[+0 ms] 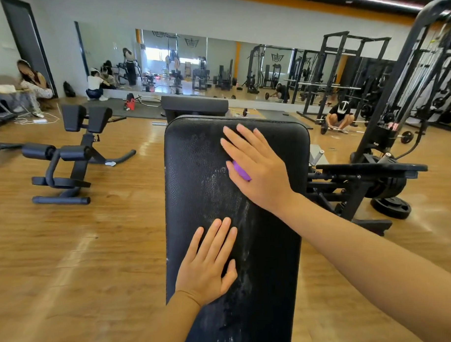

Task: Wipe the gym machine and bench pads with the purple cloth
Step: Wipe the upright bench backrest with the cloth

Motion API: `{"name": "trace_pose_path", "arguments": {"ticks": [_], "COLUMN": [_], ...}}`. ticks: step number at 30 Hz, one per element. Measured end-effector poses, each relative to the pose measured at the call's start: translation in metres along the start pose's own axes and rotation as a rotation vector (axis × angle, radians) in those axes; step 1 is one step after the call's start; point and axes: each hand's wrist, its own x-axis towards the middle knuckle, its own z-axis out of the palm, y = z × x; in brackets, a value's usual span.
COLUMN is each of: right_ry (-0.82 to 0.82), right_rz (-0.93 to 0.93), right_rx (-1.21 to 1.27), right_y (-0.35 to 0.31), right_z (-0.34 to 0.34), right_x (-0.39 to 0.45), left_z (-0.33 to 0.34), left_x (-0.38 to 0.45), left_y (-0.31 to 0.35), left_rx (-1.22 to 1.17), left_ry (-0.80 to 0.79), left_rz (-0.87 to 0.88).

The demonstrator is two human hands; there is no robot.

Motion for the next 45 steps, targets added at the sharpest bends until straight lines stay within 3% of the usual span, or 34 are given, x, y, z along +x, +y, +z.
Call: {"name": "trace_pose_path", "arguments": {"ticks": [2,4,7,11,19,22,28,37,41,45], "right_ry": [0.082,0.075,-0.035,-0.135,-0.028,-0.059,-0.058,-0.039,-0.110,-0.149], "right_rz": [0.140,0.135,0.017,0.053,-0.071,-0.104,0.022,-0.103,-0.150,-0.071], "right_rx": [0.037,0.027,-0.014,-0.015,-0.020,-0.018,0.012,0.030,-0.003,-0.001], "right_y": [-0.009,-0.007,0.008,0.026,-0.009,0.010,0.051,-0.015,0.021,0.050], "right_z": [0.010,0.007,-0.019,-0.041,0.014,-0.002,-0.036,0.019,-0.015,-0.042], "right_x": [0.037,0.034,-0.032,-0.103,0.055,0.028,-0.049,0.068,0.005,-0.066], "left_z": [-0.001,-0.002,-0.002,-0.002,-0.003,-0.003,0.000,-0.003,-0.005,-0.006], "left_x": [0.000,0.000,-0.001,0.000,0.000,-0.001,-0.001,0.000,0.002,0.001], "left_y": [0.000,-0.001,-0.001,0.000,0.000,0.000,0.001,0.001,0.001,0.002], "left_rx": [0.011,0.012,0.012,0.020,0.024,0.024,0.013,0.045,0.048,0.047], "left_ry": [0.000,-0.003,0.011,0.002,-0.017,-0.016,-0.008,-0.048,-0.050,-0.074], "left_rz": [-0.002,0.003,0.010,0.006,0.000,0.003,0.004,-0.002,-0.006,-0.015]}}
